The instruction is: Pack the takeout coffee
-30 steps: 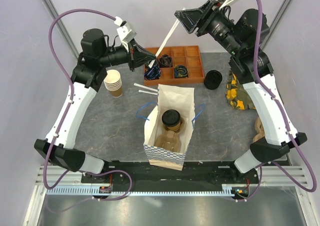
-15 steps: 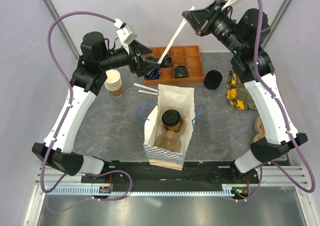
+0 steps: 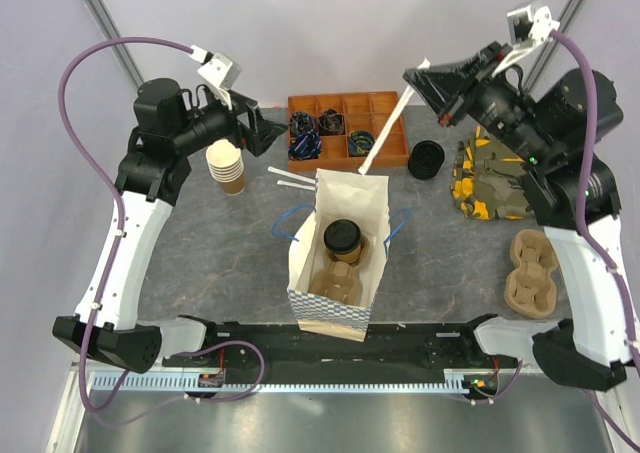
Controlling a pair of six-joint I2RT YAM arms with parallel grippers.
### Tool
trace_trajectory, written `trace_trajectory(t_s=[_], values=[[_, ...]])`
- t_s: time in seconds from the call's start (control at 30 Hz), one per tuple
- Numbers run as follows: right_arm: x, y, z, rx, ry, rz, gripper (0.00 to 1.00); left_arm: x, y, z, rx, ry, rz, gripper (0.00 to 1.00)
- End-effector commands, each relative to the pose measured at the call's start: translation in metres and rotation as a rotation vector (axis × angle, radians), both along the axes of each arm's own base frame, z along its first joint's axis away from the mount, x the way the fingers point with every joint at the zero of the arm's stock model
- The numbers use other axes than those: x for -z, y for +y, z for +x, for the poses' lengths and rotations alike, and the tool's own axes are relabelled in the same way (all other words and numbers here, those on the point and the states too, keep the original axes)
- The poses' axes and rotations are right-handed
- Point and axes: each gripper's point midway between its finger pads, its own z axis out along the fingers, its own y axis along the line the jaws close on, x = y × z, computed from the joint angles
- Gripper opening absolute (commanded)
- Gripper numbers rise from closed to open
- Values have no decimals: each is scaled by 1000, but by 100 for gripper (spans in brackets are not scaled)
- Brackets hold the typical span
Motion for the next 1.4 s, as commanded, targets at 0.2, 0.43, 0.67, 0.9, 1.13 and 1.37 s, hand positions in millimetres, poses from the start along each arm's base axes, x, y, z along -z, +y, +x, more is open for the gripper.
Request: trace_trajectory(t_s=[0.2,0.43,0.67,0.9,1.13,1.37], values=[[97,16,-29,-172,164,-173,0,25,16,-9,-62,126,-30,98],[127,28,-36,-242,203,-206,0,40,19,-17,-60,148,-4,99],[159,43,-53,-309,281,-222,0,43,20,-17,-66,156,7,99],[191,52,-66,-331,346,-225,0,50,20,-20,-57,185,13,99],[229,55,-72,-336,413,-250,0,61,20,-23,-40,192,46,100],[247,53,-73,-330,432,-278,10,66,19,-21,-33,199,57,100]])
